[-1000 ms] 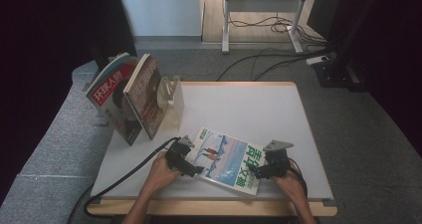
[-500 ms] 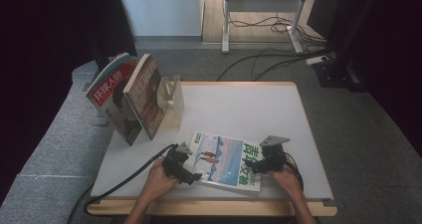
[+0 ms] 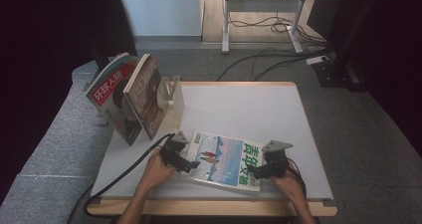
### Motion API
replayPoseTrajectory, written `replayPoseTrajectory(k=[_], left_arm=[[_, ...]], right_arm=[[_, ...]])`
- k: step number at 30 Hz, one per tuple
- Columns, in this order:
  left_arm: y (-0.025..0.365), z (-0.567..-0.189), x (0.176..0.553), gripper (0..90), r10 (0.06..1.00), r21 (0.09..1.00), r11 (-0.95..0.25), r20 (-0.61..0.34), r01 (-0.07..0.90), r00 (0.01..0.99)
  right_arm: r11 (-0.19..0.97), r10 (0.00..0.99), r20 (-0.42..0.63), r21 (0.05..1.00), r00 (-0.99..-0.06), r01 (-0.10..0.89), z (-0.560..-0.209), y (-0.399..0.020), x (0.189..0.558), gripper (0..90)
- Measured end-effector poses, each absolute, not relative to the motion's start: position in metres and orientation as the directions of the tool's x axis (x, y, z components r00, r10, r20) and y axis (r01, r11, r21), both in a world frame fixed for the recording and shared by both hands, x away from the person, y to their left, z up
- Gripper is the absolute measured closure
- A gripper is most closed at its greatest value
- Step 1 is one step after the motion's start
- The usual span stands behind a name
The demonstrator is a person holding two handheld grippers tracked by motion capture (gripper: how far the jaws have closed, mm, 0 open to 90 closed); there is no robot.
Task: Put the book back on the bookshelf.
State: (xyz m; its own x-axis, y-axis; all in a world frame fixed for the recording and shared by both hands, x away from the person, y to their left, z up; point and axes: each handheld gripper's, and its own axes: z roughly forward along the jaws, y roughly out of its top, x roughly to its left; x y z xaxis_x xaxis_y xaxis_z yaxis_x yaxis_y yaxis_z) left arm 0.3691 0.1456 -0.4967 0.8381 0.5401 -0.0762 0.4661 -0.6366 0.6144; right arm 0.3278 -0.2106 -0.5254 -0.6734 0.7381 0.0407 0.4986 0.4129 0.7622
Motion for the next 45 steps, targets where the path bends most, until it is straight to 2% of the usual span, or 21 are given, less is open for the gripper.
replayPoseTrajectory(k=[21, 24, 35, 45], left_arm=[[0.113, -0.498, 0.421, 0.5, 0.521, 0.610, -0.652, -0.070, 0.450, 0.850], [0.108, -0.500, 0.424, 0.7, 0.514, 0.601, -0.667, -0.055, 0.440, 0.856], [0.109, -0.507, 0.435, 0.7, 0.515, 0.655, -0.620, -0.076, 0.432, 0.854], [0.108, -0.514, 0.440, 0.8, 0.505, 0.656, -0.622, -0.081, 0.428, 0.859]], right_arm=[[0.430, 0.708, 0.043, 0.766, -0.704, 0.479, -0.525, -0.209, 0.285, 0.0], [0.439, 0.700, 0.040, 0.764, -0.713, 0.473, -0.524, -0.208, 0.277, 0.0], [0.443, 0.682, 0.052, 0.764, -0.729, 0.469, -0.526, -0.206, 0.262, 0.0], [0.458, 0.679, 0.050, 0.751, -0.732, 0.476, -0.535, -0.204, 0.260, 0.0]])
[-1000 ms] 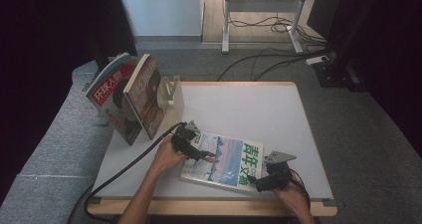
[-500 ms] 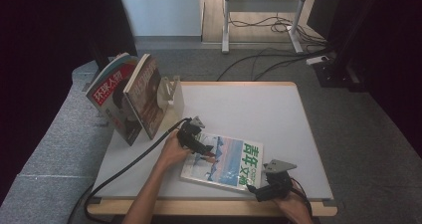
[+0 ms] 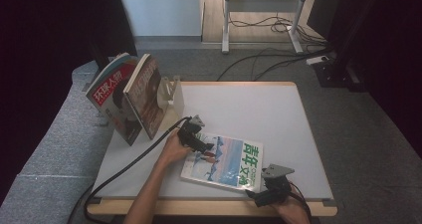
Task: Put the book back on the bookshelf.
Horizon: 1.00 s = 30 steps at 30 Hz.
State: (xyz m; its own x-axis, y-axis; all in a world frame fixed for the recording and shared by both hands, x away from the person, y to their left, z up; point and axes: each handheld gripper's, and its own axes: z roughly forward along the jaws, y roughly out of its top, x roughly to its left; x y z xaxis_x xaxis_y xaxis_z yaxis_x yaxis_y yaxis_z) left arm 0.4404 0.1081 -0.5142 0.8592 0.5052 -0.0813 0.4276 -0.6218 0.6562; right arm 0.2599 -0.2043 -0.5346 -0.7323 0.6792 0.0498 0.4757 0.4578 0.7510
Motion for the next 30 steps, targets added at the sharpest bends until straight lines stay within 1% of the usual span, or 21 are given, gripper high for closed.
replayPoseTrajectory(k=[2, 9, 15, 22, 30], left_arm=[[0.108, -0.514, 0.440, 0.9, 0.505, 0.655, -0.623, -0.079, 0.426, 0.860], [0.109, -0.519, 0.446, 0.0, 0.508, 0.664, -0.596, -0.123, 0.451, 0.852], [0.109, -0.518, 0.444, 0.0, 0.511, 0.656, -0.604, -0.117, 0.453, 0.852], [0.109, -0.515, 0.438, 0.0, 0.511, 0.628, -0.628, -0.112, 0.459, 0.852], [0.115, -0.515, 0.431, 0.0, 0.511, 0.631, -0.624, -0.118, 0.462, 0.851]], right_arm=[[0.460, 0.676, 0.052, 0.750, -0.735, 0.475, -0.535, -0.205, 0.260, 0.0], [0.457, 0.671, 0.064, 0.749, -0.739, 0.480, -0.536, -0.206, 0.263, 0.0], [0.470, 0.666, 0.055, 0.744, -0.744, 0.475, -0.535, -0.207, 0.265, 0.0], [0.462, 0.697, 0.026, 0.747, -0.716, 0.477, -0.534, -0.216, 0.269, 0.0], [0.456, 0.727, 0.004, 0.745, -0.686, 0.487, -0.533, -0.227, 0.278, 0.0]])
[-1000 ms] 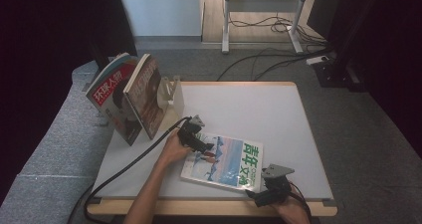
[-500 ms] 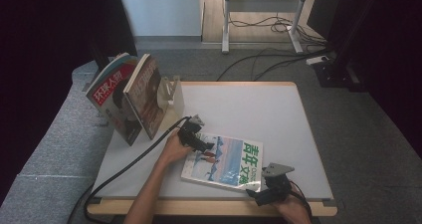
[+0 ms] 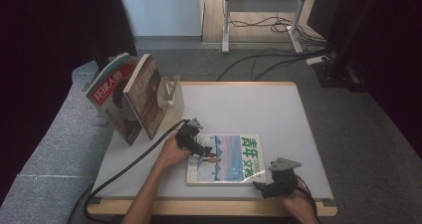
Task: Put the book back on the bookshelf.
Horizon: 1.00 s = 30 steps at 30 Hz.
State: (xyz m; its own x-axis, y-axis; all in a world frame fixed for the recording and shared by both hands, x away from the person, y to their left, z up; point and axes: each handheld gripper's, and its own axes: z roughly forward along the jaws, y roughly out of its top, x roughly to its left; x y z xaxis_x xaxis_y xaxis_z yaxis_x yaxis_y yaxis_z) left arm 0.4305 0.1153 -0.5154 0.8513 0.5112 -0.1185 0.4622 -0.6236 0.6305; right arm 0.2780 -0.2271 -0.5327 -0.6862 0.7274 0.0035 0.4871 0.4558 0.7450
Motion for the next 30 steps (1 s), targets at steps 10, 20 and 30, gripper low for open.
replayPoseTrajectory(k=[10, 20, 30], left_arm=[[0.122, -0.515, 0.419, 0.0, 0.522, 0.623, -0.624, -0.118, 0.472, 0.845], [0.127, -0.516, 0.409, 0.0, 0.538, 0.632, -0.606, -0.120, 0.482, 0.834], [0.130, -0.515, 0.400, 0.0, 0.550, 0.624, -0.606, -0.118, 0.492, 0.827]], right_arm=[[0.412, 0.773, 0.008, 0.755, -0.635, 0.511, -0.534, -0.240, 0.292, 0.0], [0.392, 0.799, 0.007, 0.751, -0.601, 0.530, -0.534, -0.245, 0.303, 0.0], [0.368, 0.820, 0.018, 0.748, -0.571, 0.552, -0.534, -0.248, 0.312, 0.0]])
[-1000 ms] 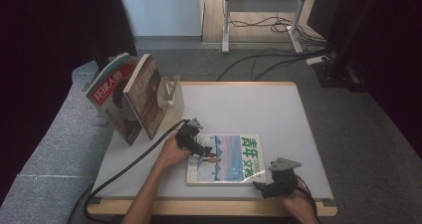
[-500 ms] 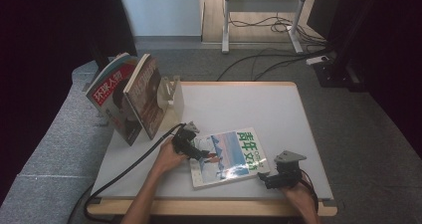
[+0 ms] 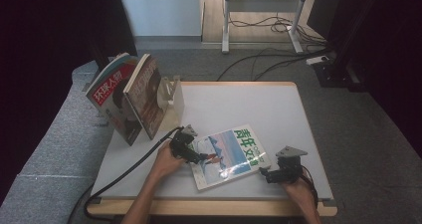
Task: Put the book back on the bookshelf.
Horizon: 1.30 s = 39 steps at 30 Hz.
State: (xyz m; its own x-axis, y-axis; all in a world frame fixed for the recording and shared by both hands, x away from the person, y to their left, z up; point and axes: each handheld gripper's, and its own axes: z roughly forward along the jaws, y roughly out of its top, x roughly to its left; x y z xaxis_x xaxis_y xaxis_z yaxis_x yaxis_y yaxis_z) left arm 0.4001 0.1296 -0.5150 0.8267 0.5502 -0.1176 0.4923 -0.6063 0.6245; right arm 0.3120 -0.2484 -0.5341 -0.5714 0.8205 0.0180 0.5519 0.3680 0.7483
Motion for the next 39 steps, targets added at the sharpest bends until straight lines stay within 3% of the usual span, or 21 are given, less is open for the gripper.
replayPoseTrajectory(k=[28, 39], left_arm=[[0.130, -0.514, 0.375, 0.0, 0.566, 0.599, -0.603, -0.146, 0.528, 0.812], [0.128, -0.514, 0.368, 0.0, 0.552, 0.613, -0.616, -0.114, 0.496, 0.826]], right_arm=[[0.324, 0.858, 0.040, 0.731, -0.512, 0.600, -0.533, -0.254, 0.351, 0.0], [0.319, 0.857, 0.050, 0.730, -0.513, 0.604, -0.533, -0.254, 0.366, 0.0]])
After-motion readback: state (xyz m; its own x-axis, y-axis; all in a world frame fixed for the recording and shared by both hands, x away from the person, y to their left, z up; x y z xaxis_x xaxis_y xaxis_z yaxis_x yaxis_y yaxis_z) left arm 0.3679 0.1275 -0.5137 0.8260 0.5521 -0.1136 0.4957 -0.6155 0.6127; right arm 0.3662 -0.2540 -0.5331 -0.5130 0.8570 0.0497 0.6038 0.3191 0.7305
